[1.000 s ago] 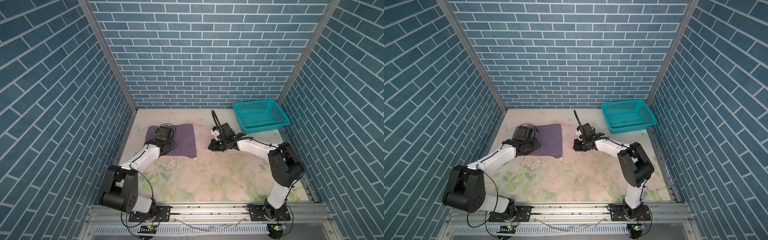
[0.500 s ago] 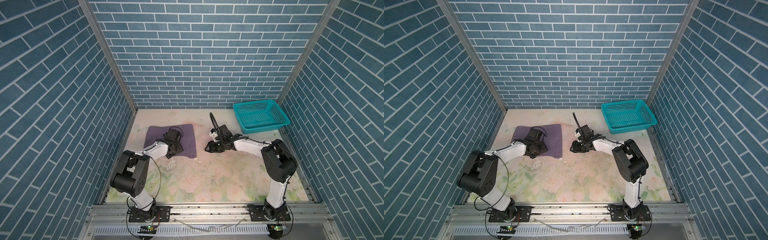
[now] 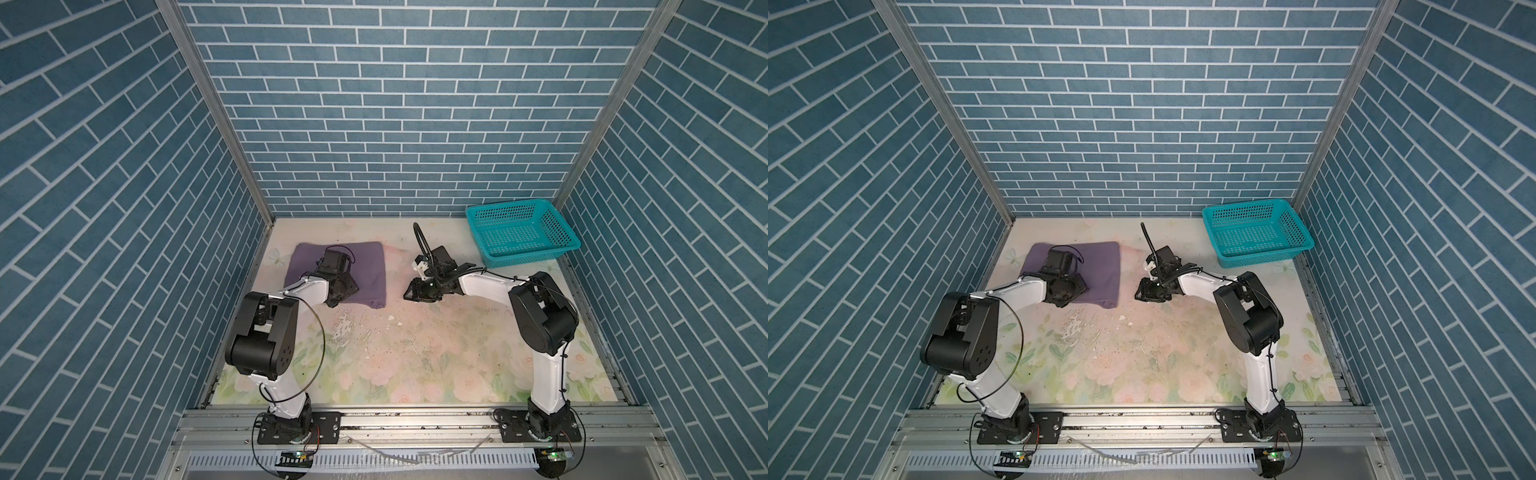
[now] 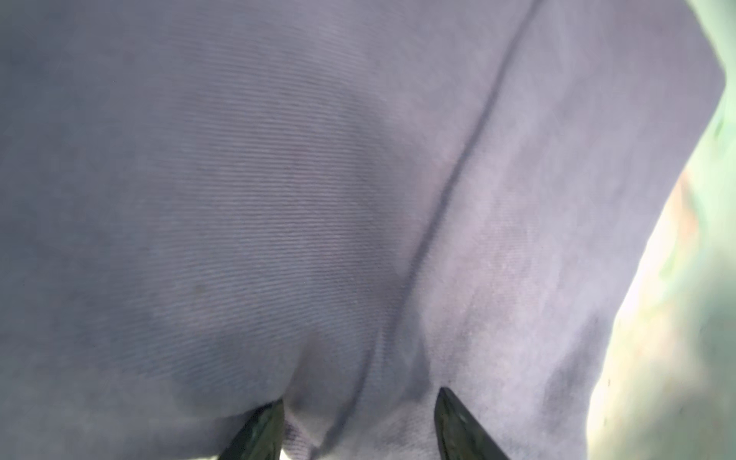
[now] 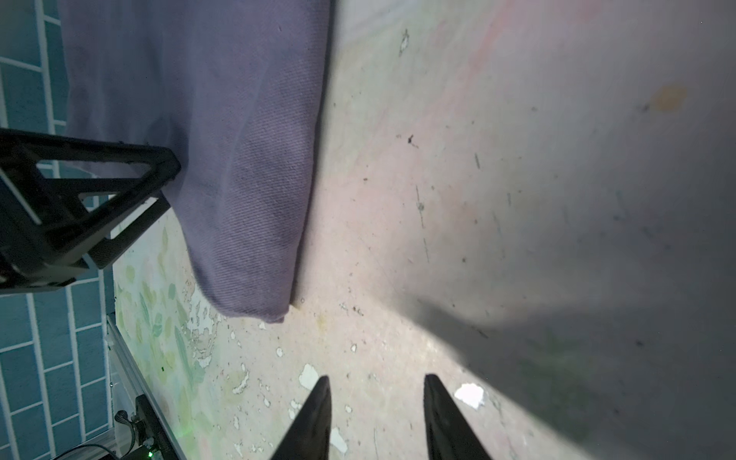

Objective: Fold and stack the trousers
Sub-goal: Move the trousers to the top-left of the table.

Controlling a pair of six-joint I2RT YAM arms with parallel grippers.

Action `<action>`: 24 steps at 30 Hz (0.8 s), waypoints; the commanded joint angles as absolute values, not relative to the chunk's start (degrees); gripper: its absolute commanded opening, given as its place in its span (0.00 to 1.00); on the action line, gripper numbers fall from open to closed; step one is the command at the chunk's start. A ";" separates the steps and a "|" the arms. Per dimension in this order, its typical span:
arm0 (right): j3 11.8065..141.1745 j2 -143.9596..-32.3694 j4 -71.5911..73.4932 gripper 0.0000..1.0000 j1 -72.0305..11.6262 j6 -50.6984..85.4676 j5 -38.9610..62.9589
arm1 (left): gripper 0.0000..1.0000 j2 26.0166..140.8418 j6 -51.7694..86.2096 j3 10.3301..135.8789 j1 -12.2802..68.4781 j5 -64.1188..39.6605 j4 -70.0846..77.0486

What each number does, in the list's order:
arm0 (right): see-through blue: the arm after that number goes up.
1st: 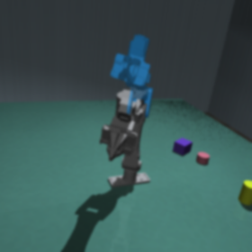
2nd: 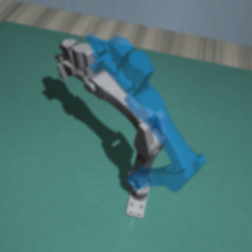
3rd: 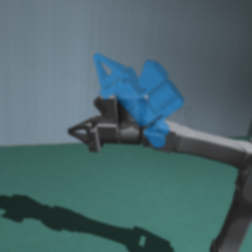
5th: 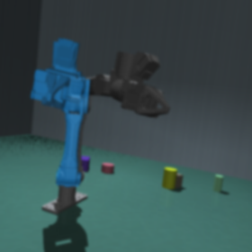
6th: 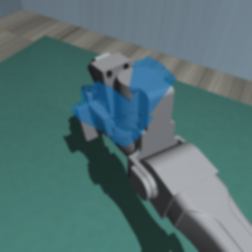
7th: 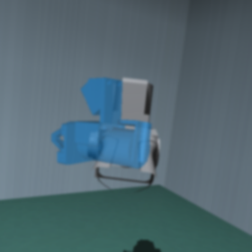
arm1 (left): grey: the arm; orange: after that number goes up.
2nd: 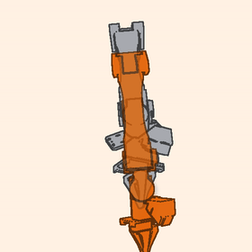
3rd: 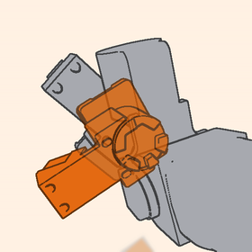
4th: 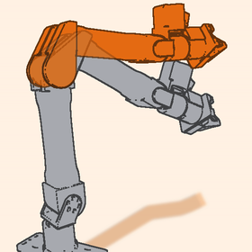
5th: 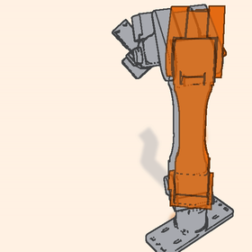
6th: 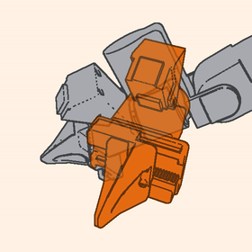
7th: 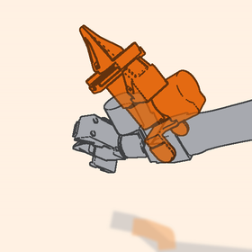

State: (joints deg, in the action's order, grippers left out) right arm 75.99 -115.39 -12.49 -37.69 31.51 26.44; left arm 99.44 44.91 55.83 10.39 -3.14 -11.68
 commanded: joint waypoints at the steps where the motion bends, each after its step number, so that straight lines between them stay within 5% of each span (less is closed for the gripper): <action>1: 78.74 -116.95 -14.66 0.39 -37.37 31.82 26.72 | 0.62 103.50 43.26 55.44 6.86 -2.63 -12.68; 12: 74.02 -112.58 -13.67 0.36 -36.49 32.12 22.77 | 0.61 100.07 41.51 57.33 4.58 -3.30 -14.54; 24: 56.04 -96.02 -1.18 0.35 -31.28 35.85 16.92 | 0.66 92.31 34.34 63.37 20.32 8.71 -23.46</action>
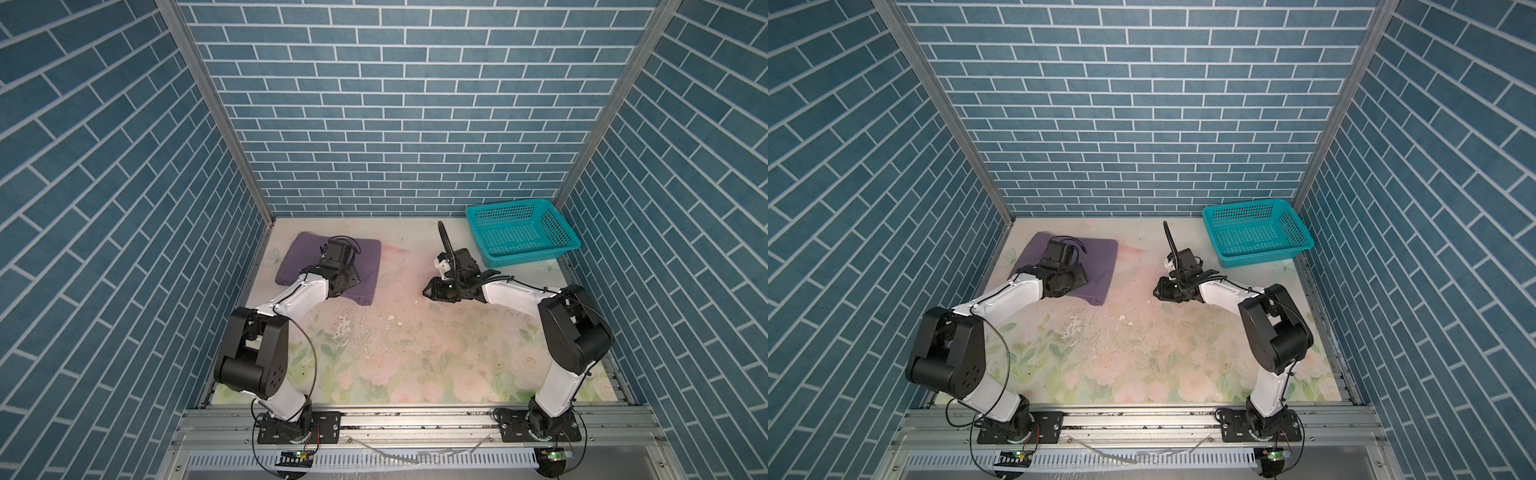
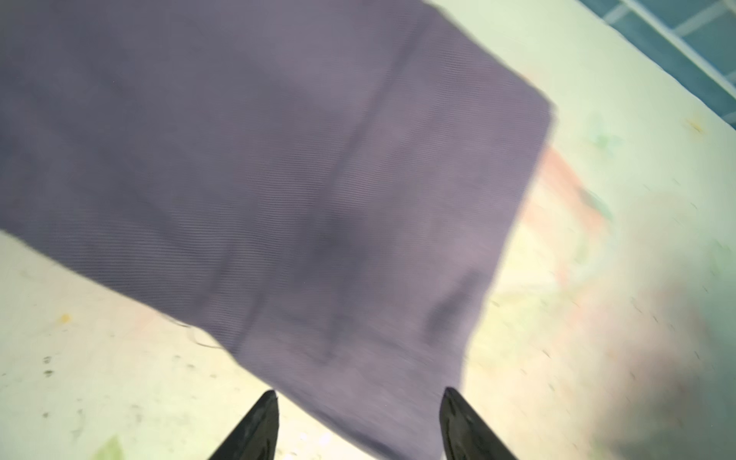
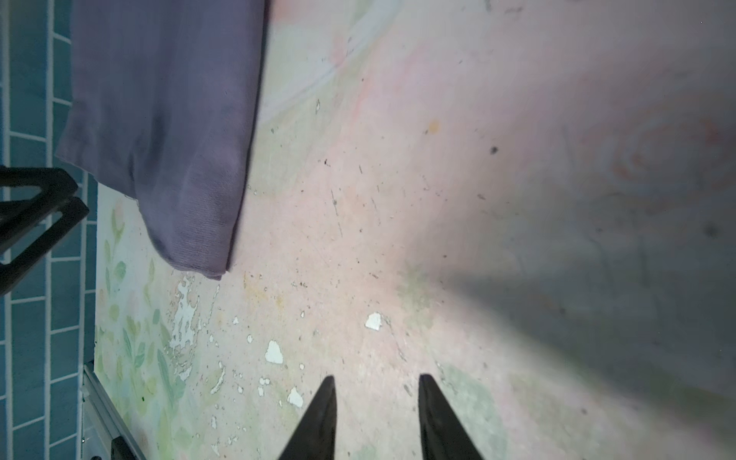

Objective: Fold and stack the trousers
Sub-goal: Move the trousers to the top-left of the table.

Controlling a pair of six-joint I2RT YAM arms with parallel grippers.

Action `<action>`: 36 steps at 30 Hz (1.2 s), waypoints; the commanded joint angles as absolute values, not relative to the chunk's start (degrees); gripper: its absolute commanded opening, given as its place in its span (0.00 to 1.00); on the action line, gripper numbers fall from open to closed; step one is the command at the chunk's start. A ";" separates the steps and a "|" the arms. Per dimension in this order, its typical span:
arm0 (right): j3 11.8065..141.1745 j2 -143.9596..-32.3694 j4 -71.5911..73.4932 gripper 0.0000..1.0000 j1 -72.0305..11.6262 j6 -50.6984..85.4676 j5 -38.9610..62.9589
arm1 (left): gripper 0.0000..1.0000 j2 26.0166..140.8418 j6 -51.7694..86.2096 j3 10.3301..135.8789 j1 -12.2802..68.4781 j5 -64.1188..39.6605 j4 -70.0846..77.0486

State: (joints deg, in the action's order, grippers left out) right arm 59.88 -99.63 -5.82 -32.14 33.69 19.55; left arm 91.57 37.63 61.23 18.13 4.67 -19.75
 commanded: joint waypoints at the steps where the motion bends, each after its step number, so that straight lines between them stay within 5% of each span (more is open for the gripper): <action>1: 54.59 -94.44 -0.39 0.35 -30.84 36.02 16.22 | 0.66 93.35 33.82 64.48 21.25 8.72 -23.92; 17: 38.67 -73.01 -1.43 0.46 -25.88 35.42 -3.79 | 0.64 112.45 27.27 78.70 26.84 10.87 -26.62; 22: 39.78 -76.08 -1.49 0.45 -25.14 36.05 -3.32 | 0.42 117.79 26.01 83.09 26.41 9.84 -27.30; 29: 41.96 -79.53 -1.93 0.44 -24.31 35.86 -2.97 | 0.30 123.57 26.38 88.01 23.08 7.06 -27.69; 36: 43.47 -82.68 -2.02 0.44 -23.04 35.86 -2.44 | 0.04 126.48 26.20 89.70 17.77 5.72 -27.51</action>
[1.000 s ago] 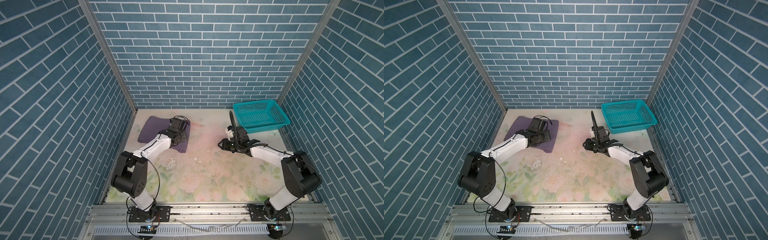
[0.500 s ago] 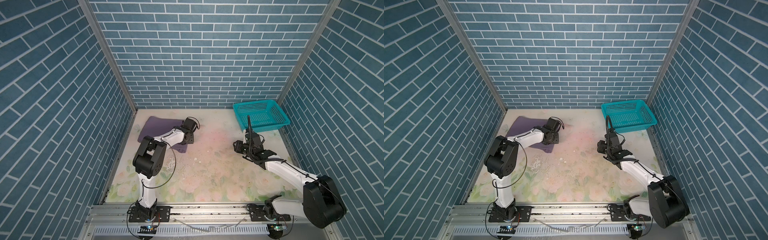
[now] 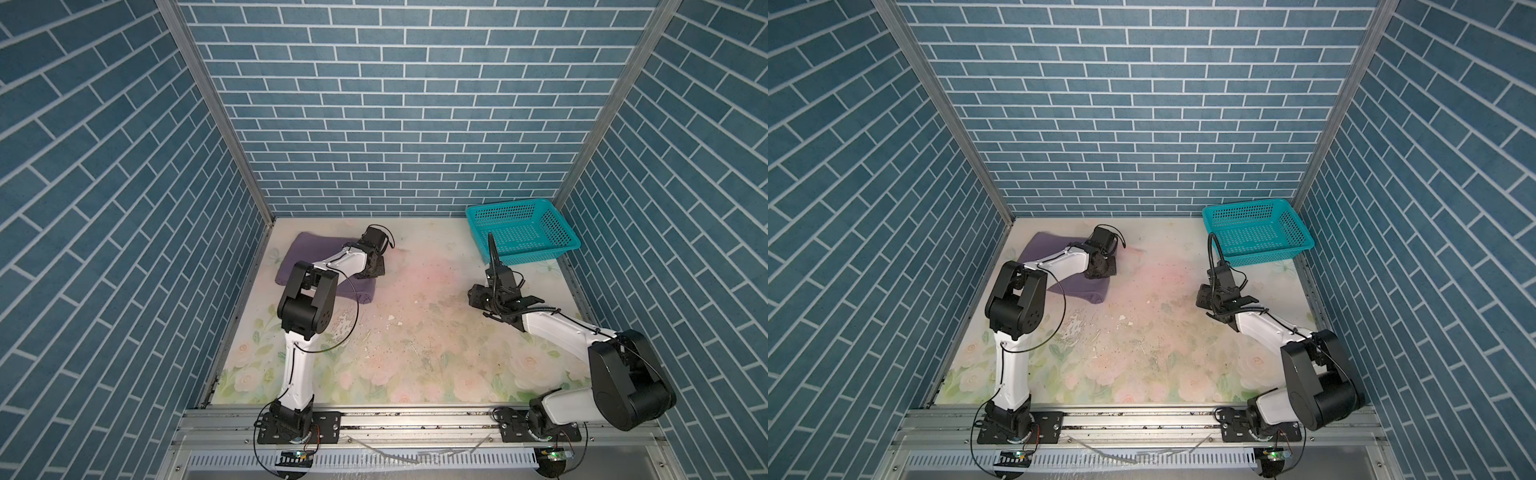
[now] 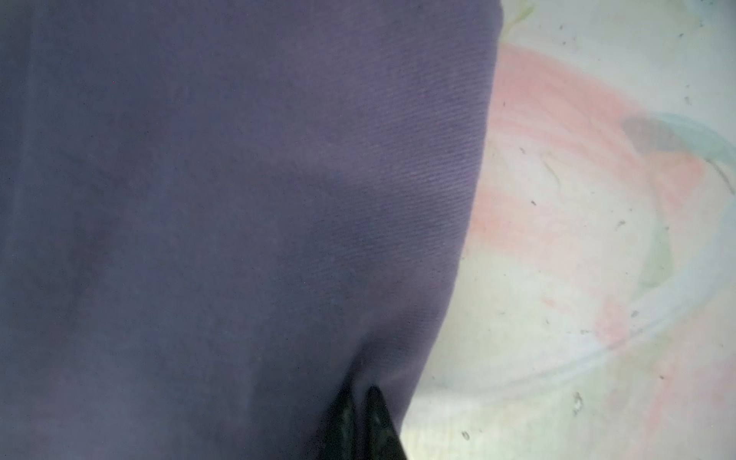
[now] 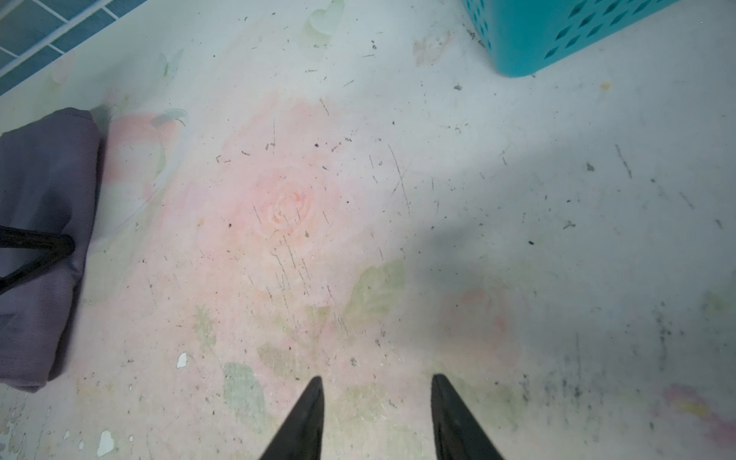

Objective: Fold and stack the trousers
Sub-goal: Move the trousers to the top-left of the table.

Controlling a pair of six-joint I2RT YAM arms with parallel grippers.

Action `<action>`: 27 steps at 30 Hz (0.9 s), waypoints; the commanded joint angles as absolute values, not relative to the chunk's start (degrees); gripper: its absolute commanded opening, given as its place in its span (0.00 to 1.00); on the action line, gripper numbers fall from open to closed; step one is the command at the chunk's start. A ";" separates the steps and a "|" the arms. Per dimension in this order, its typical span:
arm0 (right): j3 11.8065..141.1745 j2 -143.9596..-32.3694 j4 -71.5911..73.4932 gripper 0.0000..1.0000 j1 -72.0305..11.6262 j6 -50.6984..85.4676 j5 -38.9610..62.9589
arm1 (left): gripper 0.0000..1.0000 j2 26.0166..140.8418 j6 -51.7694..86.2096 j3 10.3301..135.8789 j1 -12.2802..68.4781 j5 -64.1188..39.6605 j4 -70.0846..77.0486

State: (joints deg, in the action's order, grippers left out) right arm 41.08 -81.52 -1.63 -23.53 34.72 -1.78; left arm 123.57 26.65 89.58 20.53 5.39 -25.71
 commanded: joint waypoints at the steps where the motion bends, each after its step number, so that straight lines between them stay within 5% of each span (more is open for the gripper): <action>1: 43.71 -83.22 -1.93 0.44 -22.87 35.96 -2.23 | 0.02 126.70 26.06 89.84 16.89 5.89 -27.51; 19: 47.20 -91.93 0.37 0.39 -21.01 37.75 2.63 | 0.03 139.14 21.16 112.67 9.32 3.38 -34.46; 21: 46.83 -91.17 0.36 0.39 -20.93 37.74 2.84 | 0.15 139.25 21.49 114.24 9.32 3.85 -35.04; 24: 45.46 -88.68 0.54 0.39 -20.92 37.44 2.99 | 0.53 136.04 22.87 113.11 9.31 3.53 -34.85; 27: 43.01 -84.86 0.93 0.43 -20.83 37.31 2.78 | 0.65 128.16 24.99 104.71 9.32 3.81 -30.57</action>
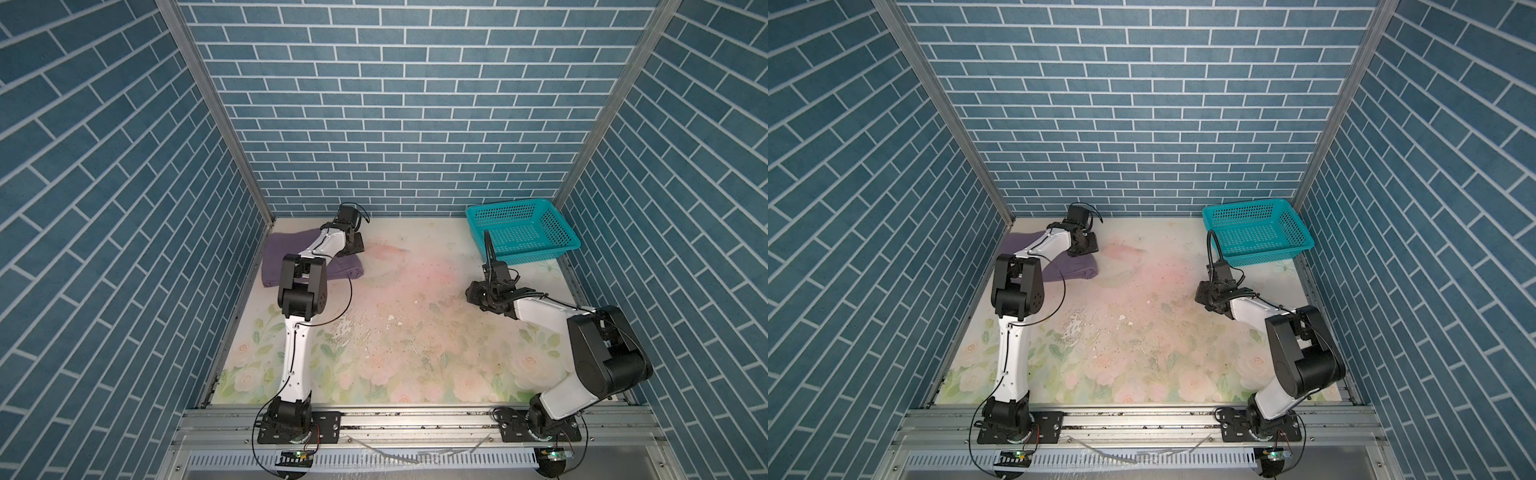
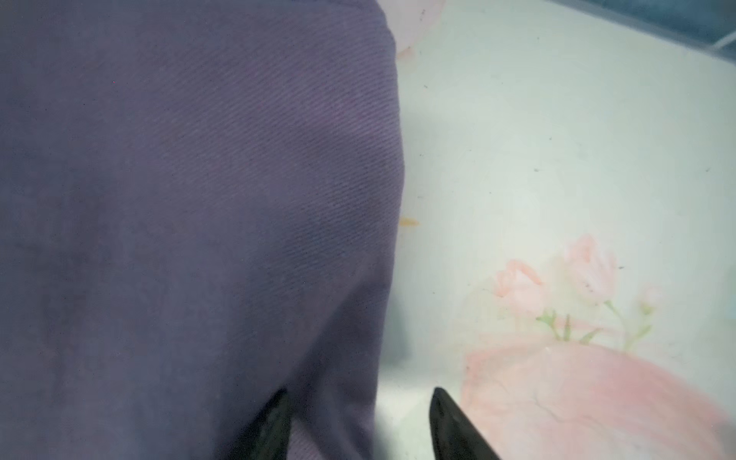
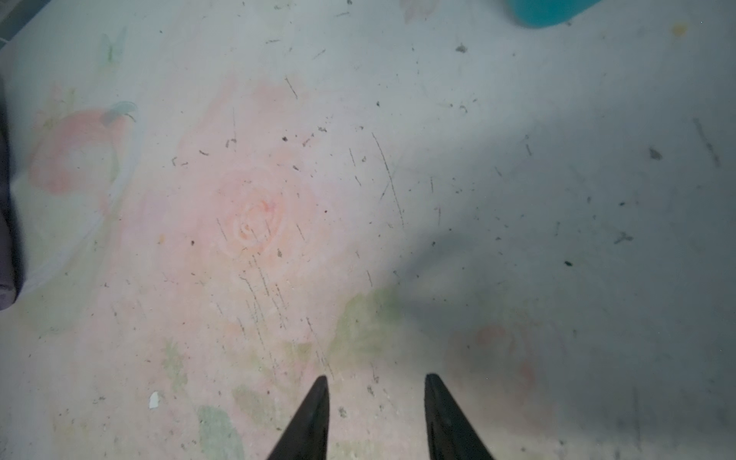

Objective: Fold and stack the trousers
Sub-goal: Move the trousers to the top-left of the table.

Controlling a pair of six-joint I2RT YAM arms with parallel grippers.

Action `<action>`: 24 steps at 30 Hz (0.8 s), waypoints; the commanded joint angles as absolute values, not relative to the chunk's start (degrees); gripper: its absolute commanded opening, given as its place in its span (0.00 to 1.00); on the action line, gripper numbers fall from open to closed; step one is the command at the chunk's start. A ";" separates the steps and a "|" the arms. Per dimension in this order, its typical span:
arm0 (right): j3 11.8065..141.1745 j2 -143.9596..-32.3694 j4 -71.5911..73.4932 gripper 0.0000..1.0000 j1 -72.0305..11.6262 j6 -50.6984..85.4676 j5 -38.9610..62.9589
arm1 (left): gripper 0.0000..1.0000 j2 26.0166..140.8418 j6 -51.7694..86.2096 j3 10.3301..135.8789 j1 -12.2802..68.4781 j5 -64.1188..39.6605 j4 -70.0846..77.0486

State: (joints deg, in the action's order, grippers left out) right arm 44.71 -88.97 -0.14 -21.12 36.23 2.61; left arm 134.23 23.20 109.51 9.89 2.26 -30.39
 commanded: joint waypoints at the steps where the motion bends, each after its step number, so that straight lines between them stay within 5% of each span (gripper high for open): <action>1: 42.11 -83.29 0.86 0.45 -20.83 37.14 2.60 | 0.67 124.83 25.71 101.07 9.32 4.62 -29.08; 12: 36.36 -67.65 -5.35 0.54 -20.74 32.71 -5.29 | 0.73 103.19 31.04 73.72 4.70 8.25 -21.33; 24: 35.61 -68.22 -5.89 0.56 -20.65 34.19 -6.85 | 0.71 115.66 32.80 78.83 0.16 4.14 -22.49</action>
State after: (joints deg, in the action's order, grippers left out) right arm 36.25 -66.98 -5.21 -20.93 34.06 -5.41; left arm 113.08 31.97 76.07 0.64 5.13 -22.04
